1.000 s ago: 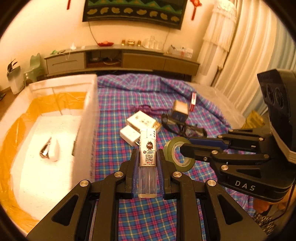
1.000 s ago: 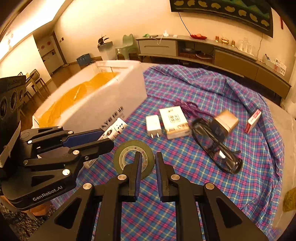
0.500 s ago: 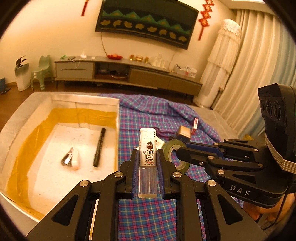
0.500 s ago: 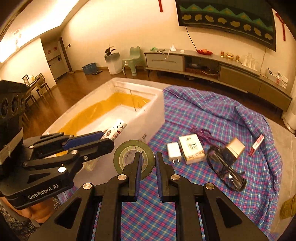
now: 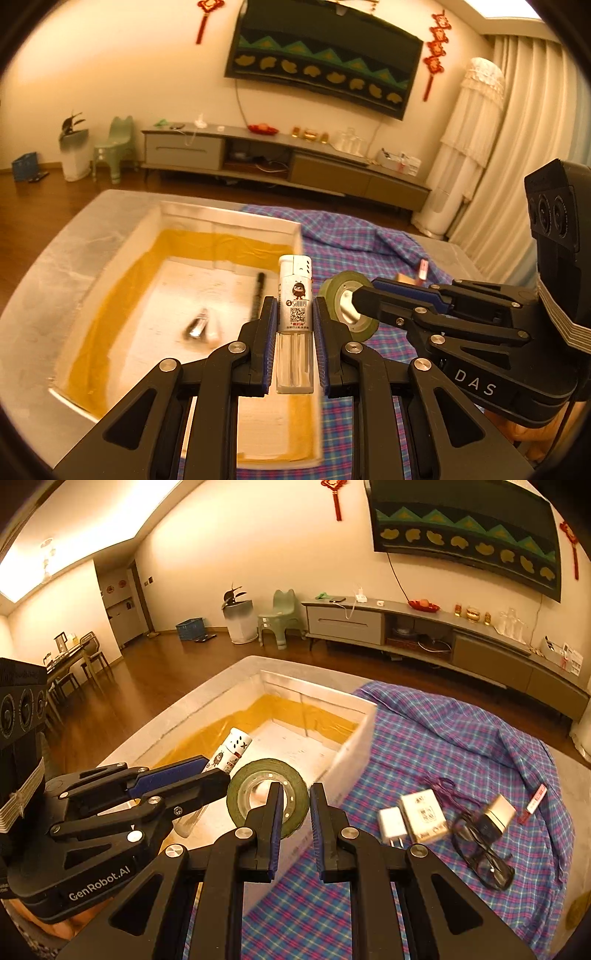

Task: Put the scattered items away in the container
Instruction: 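Carry the lip-balm tube and green tape roll over the foam box, then open the left gripper to drop the tube while the right drops the tape, then move both grippers back toward the charger and tissue pack on the sheet, then grasp the white charger with the left gripper while the right grasps the tissue pack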

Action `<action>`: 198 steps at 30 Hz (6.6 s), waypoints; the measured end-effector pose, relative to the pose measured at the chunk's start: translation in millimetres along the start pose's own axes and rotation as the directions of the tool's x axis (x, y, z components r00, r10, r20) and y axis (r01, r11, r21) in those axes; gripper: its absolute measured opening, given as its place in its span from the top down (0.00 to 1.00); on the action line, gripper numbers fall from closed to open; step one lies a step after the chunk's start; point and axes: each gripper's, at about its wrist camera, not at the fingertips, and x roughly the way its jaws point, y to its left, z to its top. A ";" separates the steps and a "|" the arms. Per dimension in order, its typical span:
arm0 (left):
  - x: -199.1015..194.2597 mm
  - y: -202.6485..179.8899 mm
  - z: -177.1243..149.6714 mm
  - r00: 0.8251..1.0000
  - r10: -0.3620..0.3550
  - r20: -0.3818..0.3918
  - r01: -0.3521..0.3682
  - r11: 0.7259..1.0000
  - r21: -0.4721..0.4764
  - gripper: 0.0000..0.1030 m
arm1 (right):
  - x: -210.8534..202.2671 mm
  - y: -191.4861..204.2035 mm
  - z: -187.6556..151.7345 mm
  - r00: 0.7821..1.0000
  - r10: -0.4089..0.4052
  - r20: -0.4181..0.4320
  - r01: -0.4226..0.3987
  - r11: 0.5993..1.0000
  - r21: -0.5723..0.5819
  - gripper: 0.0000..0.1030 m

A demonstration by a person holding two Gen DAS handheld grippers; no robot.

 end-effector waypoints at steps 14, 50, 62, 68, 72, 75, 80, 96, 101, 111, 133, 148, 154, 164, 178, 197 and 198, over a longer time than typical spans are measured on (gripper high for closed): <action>0.6 33.3 -4.0 0.969 0.247 0.026 -0.248 0.965 0.086 0.81 | 38.7 29.1 2.2 0.999 -0.032 -0.026 0.031 0.999 -0.033 0.85; 55.4 87.5 -24.4 0.968 0.149 -0.201 -0.164 0.985 -0.060 0.81 | 90.9 67.0 -14.9 0.989 -0.051 -0.142 0.021 0.979 -0.205 0.84; 65.2 96.5 -29.2 0.966 0.018 -0.258 -0.064 0.984 -0.169 0.81 | 99.8 75.4 -24.8 0.981 -0.036 -0.190 -0.010 0.972 -0.237 0.84; 64.1 94.1 -28.3 0.965 0.085 -0.246 -0.118 0.986 -0.122 0.81 | 103.5 76.8 -29.2 0.977 -0.033 -0.208 -0.020 0.969 -0.246 0.84; 62.9 91.1 -27.8 0.962 0.157 -0.225 -0.176 0.982 -0.067 0.81 | 104.7 78.2 -30.9 0.977 -0.034 -0.212 -0.021 0.968 -0.251 0.84; 59.7 88.0 -26.3 0.961 0.190 -0.202 -0.200 0.979 -0.033 0.81 | 104.2 78.3 -31.0 0.976 -0.032 -0.213 -0.023 0.968 -0.252 0.84; 58.2 87.7 -26.4 0.960 0.196 -0.199 -0.204 0.979 -0.021 0.81 | 104.0 78.1 -31.2 0.977 -0.032 -0.213 -0.023 0.967 -0.252 0.84; 57.4 95.3 -24.6 0.957 0.175 -0.233 -0.200 0.976 -0.087 0.72 | 104.3 69.7 -30.7 0.977 -0.010 -0.214 -0.035 0.978 -0.207 0.82; 49.8 98.7 -19.8 0.957 0.175 -0.232 -0.206 0.971 -0.118 0.68 | 99.0 63.0 -26.3 0.979 0.012 -0.206 -0.046 0.985 -0.165 0.82; 37.8 82.9 -10.4 0.959 0.183 -0.215 -0.208 0.973 -0.102 0.67 | 76.1 34.9 -22.4 0.981 0.056 -0.184 -0.067 0.996 -0.054 0.82; 19.8 -42.8 10.6 0.998 0.033 -0.060 -0.027 0.995 0.093 0.60 | -23.7 -79.4 -16.7 0.992 0.128 0.024 -0.130 0.970 0.205 0.74; 111.9 -98.9 -21.4 0.962 0.065 -0.265 -0.035 0.993 0.116 0.56 | 19.5 -154.0 -49.9 0.992 0.001 -0.125 0.028 0.974 0.225 0.60; 129.8 -103.6 -25.3 0.957 0.145 -0.253 -0.106 0.981 0.160 0.51 | 69.7 -144.1 -41.5 0.976 -0.110 -0.188 0.107 0.994 -0.027 0.48; 129.5 -116.1 -17.2 0.971 0.106 -0.216 -0.064 0.979 0.193 0.51 | 127.6 -165.3 -38.1 0.956 -0.097 -0.277 0.081 0.994 -0.067 0.47; 183.3 -92.4 -22.3 0.930 0.080 -0.358 -0.064 0.996 0.056 0.44 | 149.6 -205.6 -49.4 0.957 0.031 -0.290 -0.015 0.998 0.055 0.40; 228.5 -89.3 -35.0 0.913 0.133 -0.385 -0.127 0.991 0.043 0.44 | 154.6 -198.8 -50.6 0.956 -0.085 -0.282 0.040 0.986 -0.160 0.43; 230.4 -88.7 -34.4 0.914 0.129 -0.385 -0.125 0.991 0.036 0.44 | 154.1 -199.6 -49.7 0.953 -0.083 -0.292 0.039 0.987 -0.154 0.44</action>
